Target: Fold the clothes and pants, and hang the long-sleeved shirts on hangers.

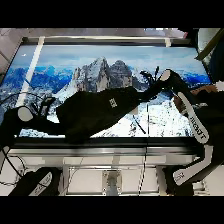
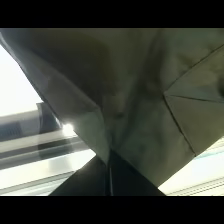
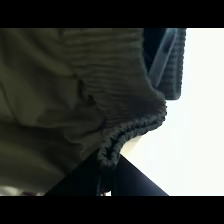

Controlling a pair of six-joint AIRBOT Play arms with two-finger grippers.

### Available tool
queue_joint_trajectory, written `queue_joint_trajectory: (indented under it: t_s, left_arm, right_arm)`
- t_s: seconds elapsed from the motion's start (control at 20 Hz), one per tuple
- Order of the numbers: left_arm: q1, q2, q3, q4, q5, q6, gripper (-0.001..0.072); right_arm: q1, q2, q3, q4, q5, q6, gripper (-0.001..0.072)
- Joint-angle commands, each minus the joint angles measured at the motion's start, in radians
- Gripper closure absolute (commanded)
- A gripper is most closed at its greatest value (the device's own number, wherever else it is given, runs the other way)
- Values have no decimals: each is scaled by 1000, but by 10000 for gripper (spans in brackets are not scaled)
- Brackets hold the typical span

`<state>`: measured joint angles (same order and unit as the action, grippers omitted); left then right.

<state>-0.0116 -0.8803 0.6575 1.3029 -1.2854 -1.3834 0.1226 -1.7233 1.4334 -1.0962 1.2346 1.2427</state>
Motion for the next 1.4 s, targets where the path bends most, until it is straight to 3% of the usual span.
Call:
queue_joint_trajectory:
  t_s: [0.0, 0.05, 0.1, 0.15, 0.2, 0.4, 0.55, 0.6, 0.65, 0.75, 0.85, 0.9, 0.95, 1.35]
  left_arm:
    - [-40, 4, -59, 6, 28, -54, 649]
    - [-41, 5, -59, 3, 29, -64, 515]
    - [-41, 5, -58, -2, 28, -76, 278]
    - [-41, 6, -55, -7, 21, -90, 169]
    - [-41, 8, -52, -17, 13, -98, 168]
    - [-40, 55, 7, -55, -13, -106, 168]
    - [-40, 114, 60, -54, -5, -106, 168]
    - [-40, 131, 68, -55, 10, -106, 169]
    - [-40, 145, 70, -55, 26, -115, 169]
    - [-40, 159, 71, -55, 44, -187, 169]
    - [-40, 161, 71, -55, 44, -236, 169]
    - [-40, 161, 71, -55, 44, -242, 169]
    - [-40, 161, 71, -55, 44, -249, 169]
    - [-40, 161, 71, -55, 44, -316, 170]
  right_arm:
    - [33, -14, -15, -9, -110, 2, 676]
    - [40, -14, -14, -8, -110, 1, 659]
    - [41, -14, -11, -8, -89, 3, 561]
    - [40, -14, -3, -8, -38, 7, 345]
    - [32, -13, 14, -14, 41, 18, 267]
    - [-34, 50, 120, -68, 282, 31, 268]
    - [-117, 134, 166, -105, 121, 19, 259]
    - [-142, 141, 166, -101, 23, 37, 194]
    - [-170, 128, 166, -75, -50, 92, 189]
    - [-238, 48, 166, 124, -47, 89, 190]
    - [-312, -78, 166, 474, 76, -45, 190]
    - [-333, -137, 166, 599, 125, -83, 162]
    - [-344, -190, 166, 662, 151, -84, 55]
    - [-264, -351, 167, 585, 97, -86, 20]
